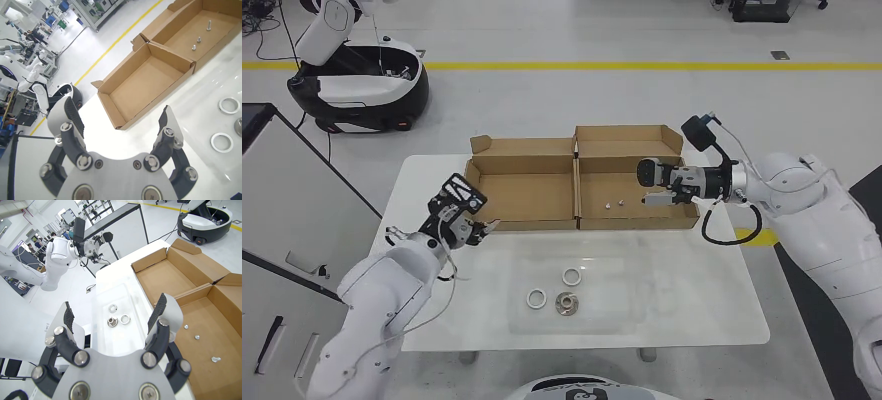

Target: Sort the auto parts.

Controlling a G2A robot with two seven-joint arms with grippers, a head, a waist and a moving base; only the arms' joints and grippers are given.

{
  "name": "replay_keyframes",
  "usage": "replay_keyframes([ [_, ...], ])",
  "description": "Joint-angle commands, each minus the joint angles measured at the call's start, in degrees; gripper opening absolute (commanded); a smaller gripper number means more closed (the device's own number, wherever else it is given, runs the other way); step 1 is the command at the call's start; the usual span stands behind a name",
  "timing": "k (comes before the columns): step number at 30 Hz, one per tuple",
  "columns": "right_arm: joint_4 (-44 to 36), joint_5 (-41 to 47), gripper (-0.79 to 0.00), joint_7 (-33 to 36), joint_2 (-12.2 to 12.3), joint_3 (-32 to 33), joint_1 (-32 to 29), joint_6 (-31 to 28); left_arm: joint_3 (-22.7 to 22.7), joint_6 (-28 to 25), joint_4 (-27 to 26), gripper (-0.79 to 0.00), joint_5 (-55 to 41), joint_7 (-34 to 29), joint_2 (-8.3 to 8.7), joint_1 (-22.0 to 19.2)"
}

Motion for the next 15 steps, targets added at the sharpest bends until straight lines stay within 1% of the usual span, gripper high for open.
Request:
replay_keyframes([
  [1, 0.0, 0.0, 0.000, 0.0, 0.0, 0.0, 0.0, 0.0, 1.5, -1.1, -0.2, 0.000, -0.2, -3.2, -0.03, -2.0],
  [4, 0.0, 0.0, 0.000, 0.0, 0.0, 0.0, 0.0, 0.0, 4.3, -3.0, 0.1, 0.000, 0.1, -8.0, -0.09, -5.4],
  [11, 0.0, 0.0, 0.000, 0.0, 0.0, 0.0, 0.0, 0.0, 9.7, -4.2, 1.3, 0.000, -1.2, -15.6, -0.48, -10.6],
  [15, 0.0, 0.0, 0.000, 0.0, 0.0, 0.0, 0.0, 0.0, 12.7, -8.4, 1.2, 0.000, -4.5, -20.1, -0.57, -13.8],
])
